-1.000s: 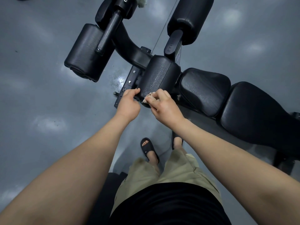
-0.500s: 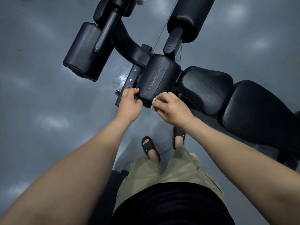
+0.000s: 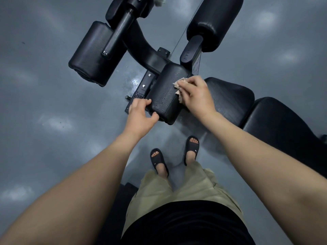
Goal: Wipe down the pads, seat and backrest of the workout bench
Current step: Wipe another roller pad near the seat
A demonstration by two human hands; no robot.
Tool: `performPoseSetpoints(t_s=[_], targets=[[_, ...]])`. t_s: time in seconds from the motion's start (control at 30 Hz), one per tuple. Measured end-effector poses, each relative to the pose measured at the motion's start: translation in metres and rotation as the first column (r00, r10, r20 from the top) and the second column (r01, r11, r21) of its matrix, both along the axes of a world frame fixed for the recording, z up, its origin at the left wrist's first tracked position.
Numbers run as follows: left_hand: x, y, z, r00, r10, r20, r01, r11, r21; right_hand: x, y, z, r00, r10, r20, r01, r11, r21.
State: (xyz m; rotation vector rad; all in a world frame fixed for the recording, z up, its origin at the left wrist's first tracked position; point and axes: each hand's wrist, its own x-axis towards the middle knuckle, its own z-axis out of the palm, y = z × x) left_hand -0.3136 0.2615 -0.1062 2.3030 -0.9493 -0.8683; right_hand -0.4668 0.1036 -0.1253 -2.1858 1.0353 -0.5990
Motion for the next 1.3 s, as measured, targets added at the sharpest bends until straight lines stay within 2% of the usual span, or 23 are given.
performPoseSetpoints(t_s=[0.13,0.2,0.4,0.57,0.7,0.77,0.83,0.93,1.0,1.17,1.23,1.3], targets=[[-0.003,0.001,-0.003,0.996,-0.040,0.085,0.042,0.999,-0.025,0.007,-0.030,0.013,0.991,-0.134,-0.003,0.134,0.986,0.098],[-0.006,0.002,-0.003,0.992,-0.055,0.110,0.057,0.998,-0.014,0.013,-0.039,0.015,0.991,-0.128,-0.032,0.131,0.986,0.103],[-0.014,0.004,-0.003,0.983,-0.085,0.165,0.089,0.996,-0.020,0.017,-0.027,0.006,0.998,-0.046,-0.051,0.047,0.999,0.023],[-0.019,0.005,-0.003,0.975,-0.095,0.202,0.105,0.993,-0.043,0.011,0.009,0.000,0.991,0.126,-0.033,-0.128,0.989,-0.077],[-0.023,0.006,-0.002,0.966,-0.108,0.233,0.120,0.992,-0.036,-0.001,0.021,-0.003,0.967,0.252,-0.027,-0.253,0.966,-0.052],[-0.024,0.005,-0.002,0.963,-0.111,0.245,0.123,0.992,-0.031,-0.003,0.011,0.000,0.980,0.199,0.017,-0.199,0.980,-0.017],[-0.024,0.005,-0.001,0.962,-0.114,0.248,0.125,0.992,-0.028,0.001,-0.004,0.004,0.996,0.058,0.075,-0.061,0.997,0.036],[-0.025,0.005,0.000,0.956,-0.131,0.261,0.144,0.989,-0.029,0.011,-0.025,0.006,0.998,-0.070,-0.006,0.071,0.993,0.099],[-0.025,0.006,0.001,0.954,-0.139,0.265,0.152,0.988,-0.026,0.013,-0.027,0.000,0.998,-0.030,-0.057,0.034,0.997,0.070],[-0.031,0.006,0.001,0.948,-0.134,0.288,0.150,0.988,-0.031,0.005,-0.001,-0.012,0.988,0.145,-0.047,-0.150,0.983,-0.103],[-0.034,0.006,0.001,0.947,-0.130,0.293,0.148,0.988,-0.040,0.000,0.003,-0.011,0.980,0.196,-0.046,-0.199,0.975,-0.103],[-0.036,0.007,0.002,0.947,-0.137,0.291,0.154,0.987,-0.037,-0.001,-0.006,-0.006,0.985,0.170,-0.029,-0.172,0.982,-0.079]])
